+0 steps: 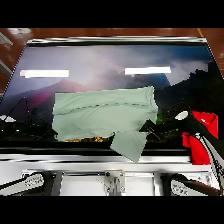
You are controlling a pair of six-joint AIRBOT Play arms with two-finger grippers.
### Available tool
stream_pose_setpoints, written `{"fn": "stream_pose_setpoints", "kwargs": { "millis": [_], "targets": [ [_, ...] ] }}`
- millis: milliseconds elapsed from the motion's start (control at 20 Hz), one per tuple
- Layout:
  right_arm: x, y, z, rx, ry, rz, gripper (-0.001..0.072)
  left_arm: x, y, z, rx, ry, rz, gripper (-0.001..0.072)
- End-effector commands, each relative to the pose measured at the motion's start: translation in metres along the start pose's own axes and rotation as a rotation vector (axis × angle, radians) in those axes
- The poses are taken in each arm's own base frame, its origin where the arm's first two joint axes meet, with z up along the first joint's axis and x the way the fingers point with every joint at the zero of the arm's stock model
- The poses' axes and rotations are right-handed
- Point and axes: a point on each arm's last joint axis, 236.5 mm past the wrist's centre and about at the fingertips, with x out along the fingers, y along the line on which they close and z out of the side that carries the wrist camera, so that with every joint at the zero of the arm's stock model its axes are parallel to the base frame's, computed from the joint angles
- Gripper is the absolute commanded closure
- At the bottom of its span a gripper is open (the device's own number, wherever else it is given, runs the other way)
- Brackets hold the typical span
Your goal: Fold the shirts.
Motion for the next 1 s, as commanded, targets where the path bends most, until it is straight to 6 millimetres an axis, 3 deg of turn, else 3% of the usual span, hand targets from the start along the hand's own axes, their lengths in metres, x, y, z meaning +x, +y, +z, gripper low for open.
{"fn": "stream_pose_setpoints", "kwargs": {
  "millis": [0, 50, 200, 350, 650, 750, 950],
  "targets": [
    [0.013, 0.007, -0.014, -0.071, 0.047, -0.013, 0.0573, -0.005, -0.002, 0.008, 0.022, -0.017, 0.003, 0.0674],
    [0.010, 0.010, -0.017, -0.078, 0.054, -0.006, 0.0650, -0.008, -0.002, 0.012, 0.029, -0.027, 0.006, 0.0675],
    [-0.021, 0.026, -0.001, -0.148, -0.021, 0.034, 0.0653, -0.018, -0.005, 0.028, 0.100, -0.066, 0.017, 0.0675],
    [-0.065, 0.052, 0.033, -0.176, -0.177, 0.075, 0.0654, -0.037, -0.012, 0.055, 0.139, -0.134, 0.034, 0.0675],
    [-0.134, 0.110, 0.114, -0.198, -0.497, 0.150, 0.0655, -0.086, -0.048, 0.128, 0.191, -0.371, 0.011, 0.0674],
    [-0.143, 0.120, 0.141, -0.183, -0.553, 0.169, 0.0655, -0.088, -0.055, 0.149, 0.196, -0.409, 0.018, 0.0674],
    [-0.132, 0.127, 0.193, -0.166, -0.557, 0.175, 0.0655, -0.066, -0.067, 0.181, 0.195, -0.366, -0.003, 0.0675]
  ]
}}
